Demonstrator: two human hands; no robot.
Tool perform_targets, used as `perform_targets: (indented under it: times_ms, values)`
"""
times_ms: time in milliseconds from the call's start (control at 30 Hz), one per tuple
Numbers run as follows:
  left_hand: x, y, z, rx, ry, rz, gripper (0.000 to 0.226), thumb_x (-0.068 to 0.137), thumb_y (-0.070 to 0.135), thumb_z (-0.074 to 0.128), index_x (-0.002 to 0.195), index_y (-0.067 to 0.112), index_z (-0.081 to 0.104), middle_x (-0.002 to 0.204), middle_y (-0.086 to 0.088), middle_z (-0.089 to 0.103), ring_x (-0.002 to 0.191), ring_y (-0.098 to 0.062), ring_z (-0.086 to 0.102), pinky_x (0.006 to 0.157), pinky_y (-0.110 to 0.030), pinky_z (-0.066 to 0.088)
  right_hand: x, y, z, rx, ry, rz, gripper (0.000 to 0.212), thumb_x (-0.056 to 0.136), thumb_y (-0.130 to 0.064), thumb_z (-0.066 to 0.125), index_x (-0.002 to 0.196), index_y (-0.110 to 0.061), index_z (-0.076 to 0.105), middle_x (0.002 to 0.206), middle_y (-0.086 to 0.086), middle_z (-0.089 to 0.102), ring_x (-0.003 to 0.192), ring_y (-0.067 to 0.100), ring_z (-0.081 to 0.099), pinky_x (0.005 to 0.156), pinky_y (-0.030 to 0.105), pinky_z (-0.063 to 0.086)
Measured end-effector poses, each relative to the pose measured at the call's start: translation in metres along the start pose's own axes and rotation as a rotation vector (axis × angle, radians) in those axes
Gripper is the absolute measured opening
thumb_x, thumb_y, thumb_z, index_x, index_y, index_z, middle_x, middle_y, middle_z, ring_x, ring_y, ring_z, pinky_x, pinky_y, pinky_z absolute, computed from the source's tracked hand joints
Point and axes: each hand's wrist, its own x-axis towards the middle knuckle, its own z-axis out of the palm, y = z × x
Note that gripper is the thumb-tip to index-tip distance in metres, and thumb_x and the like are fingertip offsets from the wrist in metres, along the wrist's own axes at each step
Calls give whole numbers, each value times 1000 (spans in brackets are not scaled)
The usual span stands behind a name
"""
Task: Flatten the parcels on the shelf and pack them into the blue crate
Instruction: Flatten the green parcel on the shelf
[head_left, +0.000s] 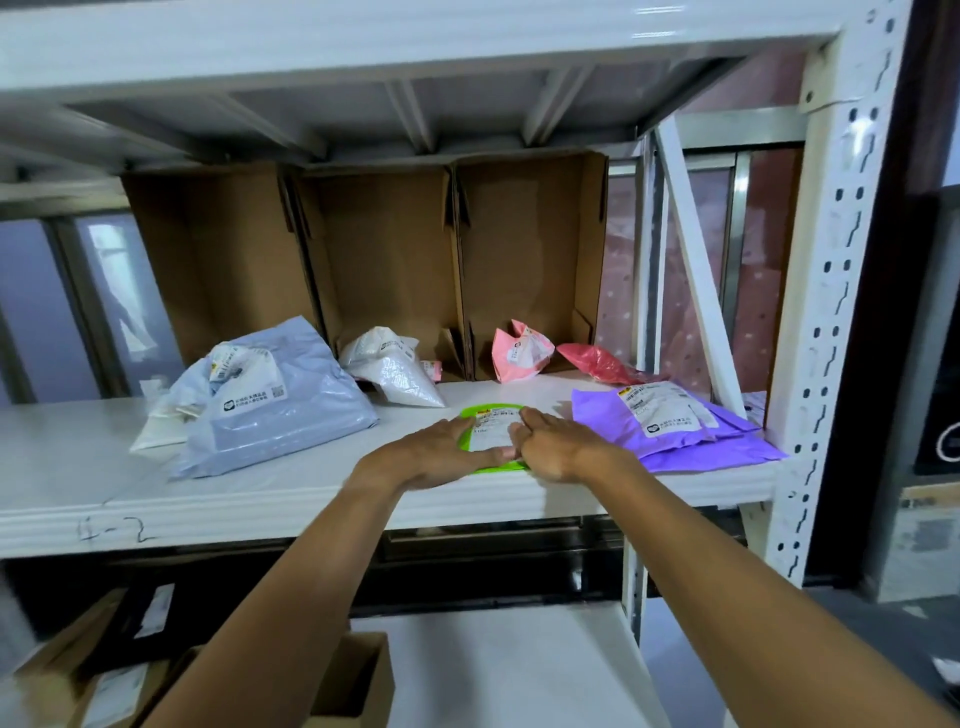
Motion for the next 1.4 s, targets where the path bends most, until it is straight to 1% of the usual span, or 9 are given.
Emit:
perform_targets:
  times_ms: [300,433,567,667,733,900,1000,1167,1400]
  values:
    - [-21,-40,-19,128,193,-121,78,93,70,44,156,27,31,162,0,32,146,-24,32,116,-34,27,-10,-1,11,66,548,29,38,106,-29,29,117,-17,63,112,15,69,106,38,60,91,47,46]
    - [-22,-37,-16,148,467,-79,41,103,30,42,141,21,54,143,-9,56,130,-30,50,104,-35,40,-15,-1,8,671,517,61,50,100,-39,37,82,-19,79,91,-3,77,96,24,66,97,37,46]
    - [-15,0,5,69,306,-89,65,100,59,30,147,18,46,152,-12,45,137,-32,42,110,-41,36,-23,-2,-2,1204,313,11,62,102,-32,34,73,0,78,79,16,76,85,31,73,95,37,53]
    - [-6,14,20,142,198,-127,75,96,70,20,159,30,19,167,-6,11,153,-27,15,121,-47,18,-31,1,-9,1293,306,19,62,105,-32,29,84,3,77,77,26,73,67,23,70,68,23,54]
    - [-5,16,22,159,184,-129,73,96,70,19,159,34,9,168,-3,3,154,-24,5,124,-45,10,-32,5,-8,1266,360,45,52,105,-31,33,91,-4,76,75,22,73,58,17,61,53,18,45]
    - [-18,21,11,11,136,-95,54,103,54,15,150,32,30,160,-9,27,145,-30,27,117,-43,23,-18,4,10,744,660,35,24,98,-29,49,108,-25,71,106,-3,70,96,18,62,89,39,50]
    - [-8,22,-1,-43,142,-98,42,105,35,21,131,15,46,143,-16,42,129,-32,43,109,-46,36,-15,-8,11,449,787,-13,34,95,-26,49,126,-25,62,123,-1,56,110,21,54,92,39,46]
    - [18,18,5,-53,440,-40,39,99,38,43,126,15,56,133,-11,56,120,-31,55,100,-41,44,5,-18,1,229,582,-114,44,103,-32,38,146,-28,45,149,-5,45,132,21,42,105,39,35]
    - [30,9,17,105,216,-6,46,103,29,24,137,9,47,136,-13,56,120,-30,55,99,-45,45,35,-22,1,298,265,-54,57,105,-48,14,124,-22,61,135,11,60,120,28,54,101,40,39]
